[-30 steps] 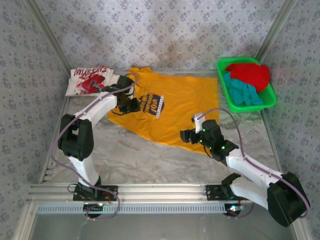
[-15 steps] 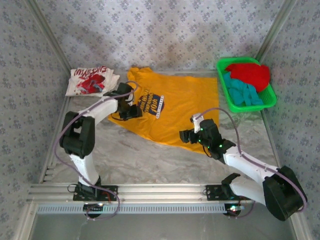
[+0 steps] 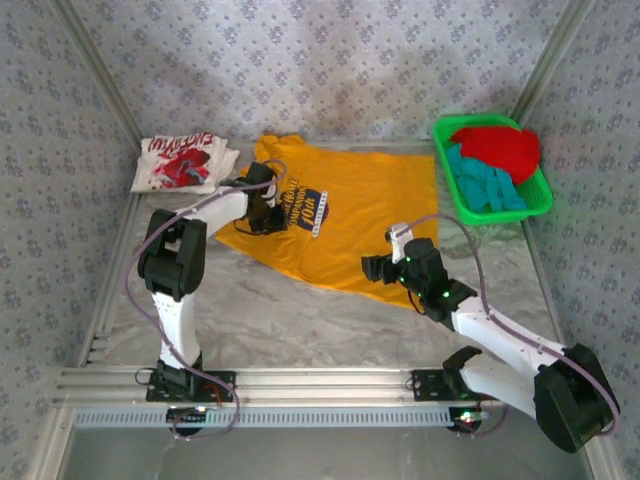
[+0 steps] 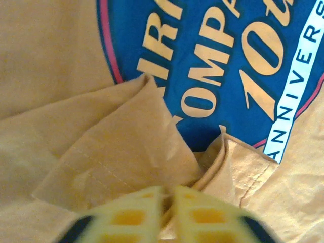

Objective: Fold and stack the t-shirts

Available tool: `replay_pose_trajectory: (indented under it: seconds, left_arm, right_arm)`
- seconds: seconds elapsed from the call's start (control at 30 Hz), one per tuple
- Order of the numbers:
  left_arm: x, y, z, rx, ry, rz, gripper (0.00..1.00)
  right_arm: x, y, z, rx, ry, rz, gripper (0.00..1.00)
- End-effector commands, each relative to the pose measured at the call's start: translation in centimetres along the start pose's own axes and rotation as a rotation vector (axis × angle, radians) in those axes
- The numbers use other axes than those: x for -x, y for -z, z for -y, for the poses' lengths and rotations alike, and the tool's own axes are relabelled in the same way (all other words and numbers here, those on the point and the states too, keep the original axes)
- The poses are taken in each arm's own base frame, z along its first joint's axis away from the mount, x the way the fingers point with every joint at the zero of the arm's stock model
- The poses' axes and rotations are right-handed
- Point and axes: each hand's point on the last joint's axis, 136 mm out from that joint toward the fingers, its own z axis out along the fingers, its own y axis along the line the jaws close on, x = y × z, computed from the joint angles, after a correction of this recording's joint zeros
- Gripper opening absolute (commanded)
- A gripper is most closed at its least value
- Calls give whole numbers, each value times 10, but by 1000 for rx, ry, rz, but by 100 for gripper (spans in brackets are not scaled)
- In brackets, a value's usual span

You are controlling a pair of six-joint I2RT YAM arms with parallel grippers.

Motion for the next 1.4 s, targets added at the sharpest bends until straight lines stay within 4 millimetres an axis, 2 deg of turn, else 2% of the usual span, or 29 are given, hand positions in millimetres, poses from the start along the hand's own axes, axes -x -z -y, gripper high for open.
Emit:
replay_pose_trajectory:
  seconds: [0.0,0.2,0.27,0.33,0.53,0.83,0.97,1.07,1.2,1.37]
  left_arm:
    - [8,11,5,-7,-15,42,0]
    - [11,32,-3,51,-27,91,0]
    - [8,38,-6,55,-10,87,17]
    - [1,39,-9,62,7,77,22]
    - [-9,24,-18,83,41,38,31]
    - [-1,-1,-14,94,25,24,36]
    - [4,-4,-8,89,12,34,28]
    - [6,-4,-7,88,12,41,13]
    - [6,2,-7,92,11,53,1]
    - [12,21,-5,105,2,91,0]
  right_arm:
    - [1,2,2,-19,23,5,81]
    - [4,6,7,-43,4,17,81]
    - [4,8,9,-56,4,27,80]
    - [4,9,12,-65,4,32,81]
    - [1,6,13,-67,1,25,81]
    - [0,5,15,-69,2,23,81]
    - [1,6,16,-68,-1,27,81]
    - [2,7,17,-67,-2,29,81]
    - [2,8,18,-70,-7,32,81]
    - [0,8,24,-98,-31,27,81]
